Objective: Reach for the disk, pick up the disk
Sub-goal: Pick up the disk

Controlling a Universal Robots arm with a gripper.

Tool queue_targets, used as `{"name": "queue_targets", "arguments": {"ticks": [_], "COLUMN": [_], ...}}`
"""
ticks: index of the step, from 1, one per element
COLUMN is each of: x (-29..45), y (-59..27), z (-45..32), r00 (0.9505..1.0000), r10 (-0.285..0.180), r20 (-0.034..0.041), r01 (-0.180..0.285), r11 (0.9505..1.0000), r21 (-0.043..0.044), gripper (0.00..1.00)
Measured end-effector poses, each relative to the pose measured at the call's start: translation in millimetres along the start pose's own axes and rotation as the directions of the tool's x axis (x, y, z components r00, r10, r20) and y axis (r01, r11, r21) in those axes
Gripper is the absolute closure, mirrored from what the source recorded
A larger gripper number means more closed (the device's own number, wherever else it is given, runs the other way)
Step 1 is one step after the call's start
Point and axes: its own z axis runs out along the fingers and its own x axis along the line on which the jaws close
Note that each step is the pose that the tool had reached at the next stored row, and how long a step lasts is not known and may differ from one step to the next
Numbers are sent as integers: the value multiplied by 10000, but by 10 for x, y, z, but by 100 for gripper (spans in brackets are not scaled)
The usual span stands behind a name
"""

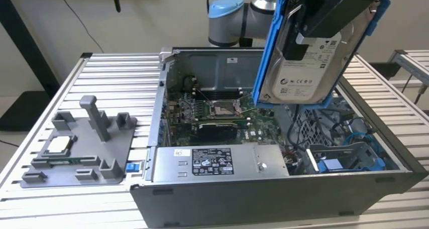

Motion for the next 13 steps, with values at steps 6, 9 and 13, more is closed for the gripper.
{"name": "queue_targets", "arguments": {"ticks": [6, 9, 13], "x": [14, 26, 43], "y": [-192, -299, -430], "z": [0, 2, 5], "r00": [10000, 10000, 10000], "r10": [0, 1, 0], "r20": [-1, -1, 0], "r01": [0, -1, 0], "r11": [10000, 10000, 10000], "r21": [0, -1, 0], "gripper": [100, 100, 100]}}
